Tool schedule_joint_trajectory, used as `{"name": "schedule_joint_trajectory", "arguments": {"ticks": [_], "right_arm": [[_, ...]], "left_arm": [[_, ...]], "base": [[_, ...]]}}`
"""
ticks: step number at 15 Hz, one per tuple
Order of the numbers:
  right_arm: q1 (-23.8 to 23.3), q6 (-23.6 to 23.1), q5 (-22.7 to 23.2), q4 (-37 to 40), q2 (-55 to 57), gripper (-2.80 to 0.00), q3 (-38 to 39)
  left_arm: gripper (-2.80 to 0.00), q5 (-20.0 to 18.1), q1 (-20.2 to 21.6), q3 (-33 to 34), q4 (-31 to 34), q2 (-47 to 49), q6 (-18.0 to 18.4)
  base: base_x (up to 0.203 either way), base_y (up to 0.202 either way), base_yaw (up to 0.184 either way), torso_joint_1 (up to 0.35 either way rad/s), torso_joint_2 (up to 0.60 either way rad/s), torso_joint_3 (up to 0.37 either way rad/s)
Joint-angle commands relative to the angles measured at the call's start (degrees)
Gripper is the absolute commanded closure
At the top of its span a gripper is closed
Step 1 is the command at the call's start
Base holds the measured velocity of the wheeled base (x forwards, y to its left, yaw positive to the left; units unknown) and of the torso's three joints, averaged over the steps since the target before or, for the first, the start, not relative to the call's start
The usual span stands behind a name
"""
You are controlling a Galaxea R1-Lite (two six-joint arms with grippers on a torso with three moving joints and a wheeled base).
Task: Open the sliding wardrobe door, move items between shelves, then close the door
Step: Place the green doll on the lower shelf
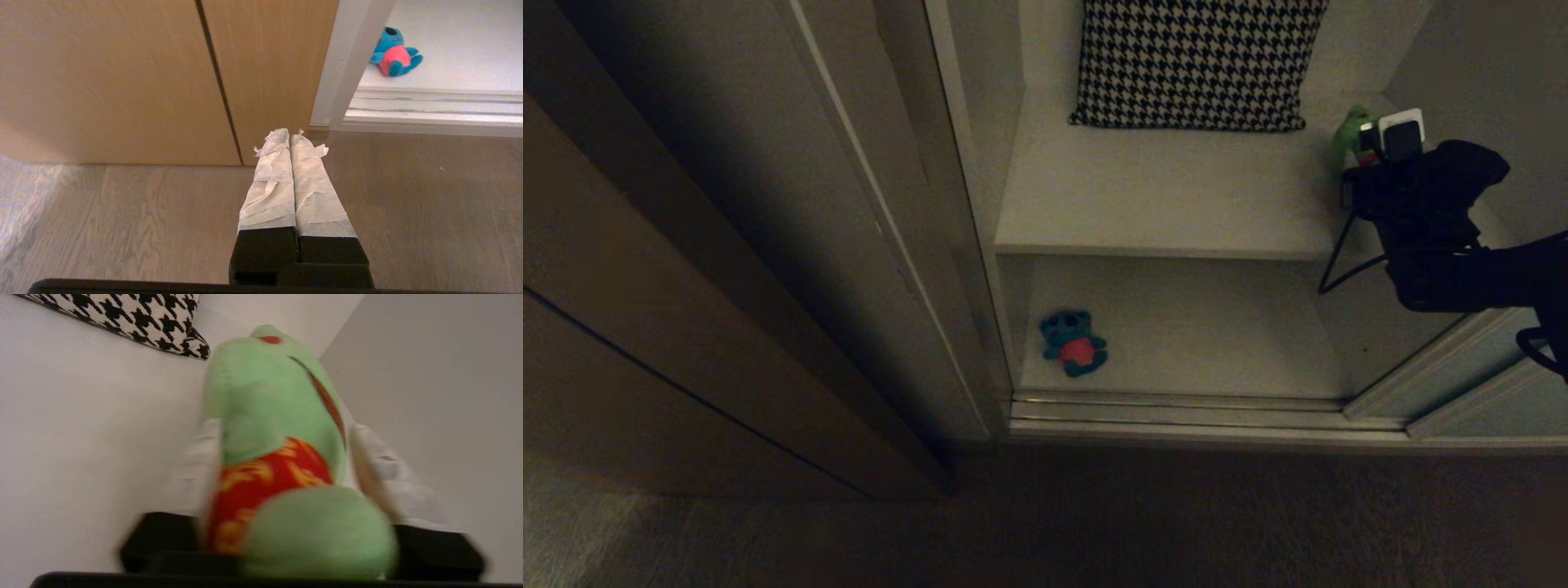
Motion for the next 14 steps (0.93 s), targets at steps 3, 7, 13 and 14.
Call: {"name": "schedule_joint_trajectory", "arguments": {"ticks": [3,7,13,14], "right_arm": [[0.1,0.4,0.0,-0.3,-0.1,0.00,0.6],[0.0,0.7,0.0,-1.2,-6.2,0.00,8.6],[-1.9,8.4,0.5,-1.6,-22.0,0.00,21.6],[-2.0,9.0,1.0,-1.6,-24.5,0.00,24.1]], "left_arm": [[0.00,0.0,0.0,-0.1,0.0,0.1,0.0],[0.00,0.0,0.0,0.0,0.0,0.1,0.0],[0.00,0.0,0.0,0.0,0.0,0.1,0.0],[0.00,0.0,0.0,-0.1,0.0,0.1,0.0]], "base": [[0.000,0.000,0.000,0.000,0.00,0.000],[0.000,0.000,0.000,0.000,0.00,0.000],[0.000,0.000,0.000,0.000,0.00,0.000],[0.000,0.000,0.000,0.000,0.00,0.000]]}}
